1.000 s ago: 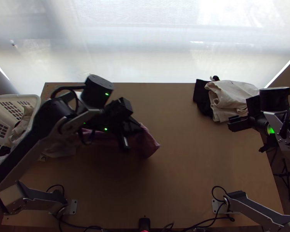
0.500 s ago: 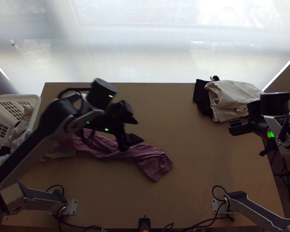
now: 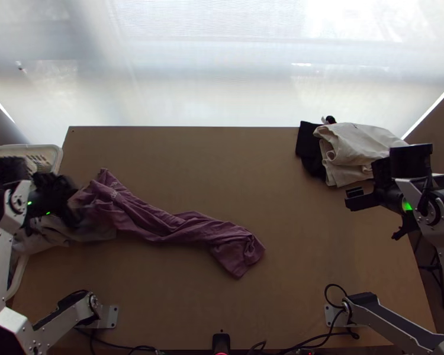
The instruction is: Fold the t-shirt
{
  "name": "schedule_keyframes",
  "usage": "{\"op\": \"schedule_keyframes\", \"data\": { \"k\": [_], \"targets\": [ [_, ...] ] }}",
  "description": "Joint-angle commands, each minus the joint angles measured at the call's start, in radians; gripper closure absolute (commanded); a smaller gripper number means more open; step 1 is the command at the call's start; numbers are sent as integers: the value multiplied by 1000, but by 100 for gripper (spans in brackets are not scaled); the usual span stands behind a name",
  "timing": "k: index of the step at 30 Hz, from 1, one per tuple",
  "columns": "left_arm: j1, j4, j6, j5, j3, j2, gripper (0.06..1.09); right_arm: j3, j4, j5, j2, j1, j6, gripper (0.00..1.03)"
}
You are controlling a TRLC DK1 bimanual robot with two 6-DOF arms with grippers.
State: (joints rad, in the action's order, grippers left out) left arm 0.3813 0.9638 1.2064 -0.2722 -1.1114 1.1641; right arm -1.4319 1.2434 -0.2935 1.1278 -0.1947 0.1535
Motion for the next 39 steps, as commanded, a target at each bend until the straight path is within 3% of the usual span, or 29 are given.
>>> {"op": "schedule_keyframes", "data": {
  "k": [1,5,7,10,12,15,17,24,32,37,38,39],
  "targets": [
    [426,-146,303,-7,153,37,11,8,-5,16,9,-8,-3,5],
    [490,-165,344,-5,136,111,12,8,-5,17,9,-8,-5,5],
    [498,-166,354,-7,134,134,29,8,-5,17,9,-8,-5,5],
    [492,-166,312,-7,110,167,77,7,-5,17,9,-8,-5,5],
    [487,-158,280,-9,90,198,89,7,-5,17,9,-8,-5,5],
    [484,-149,274,-5,93,241,93,7,-5,17,9,-8,-5,5],
    [487,-165,266,2,88,272,100,7,-5,17,7,-6,-5,5],
    [539,-181,202,18,-76,364,105,1,-5,17,7,-6,-3,5],
    [726,-125,157,18,-602,623,105,1,-5,19,10,-6,-3,5],
    [798,-69,111,114,-961,896,104,1,-5,19,17,-6,-3,5],
    [801,-69,110,136,-979,921,99,-1,-5,19,17,-6,-3,5],
    [801,-65,108,148,-978,930,81,-1,-5,19,17,-6,-3,5]
  ]
}}
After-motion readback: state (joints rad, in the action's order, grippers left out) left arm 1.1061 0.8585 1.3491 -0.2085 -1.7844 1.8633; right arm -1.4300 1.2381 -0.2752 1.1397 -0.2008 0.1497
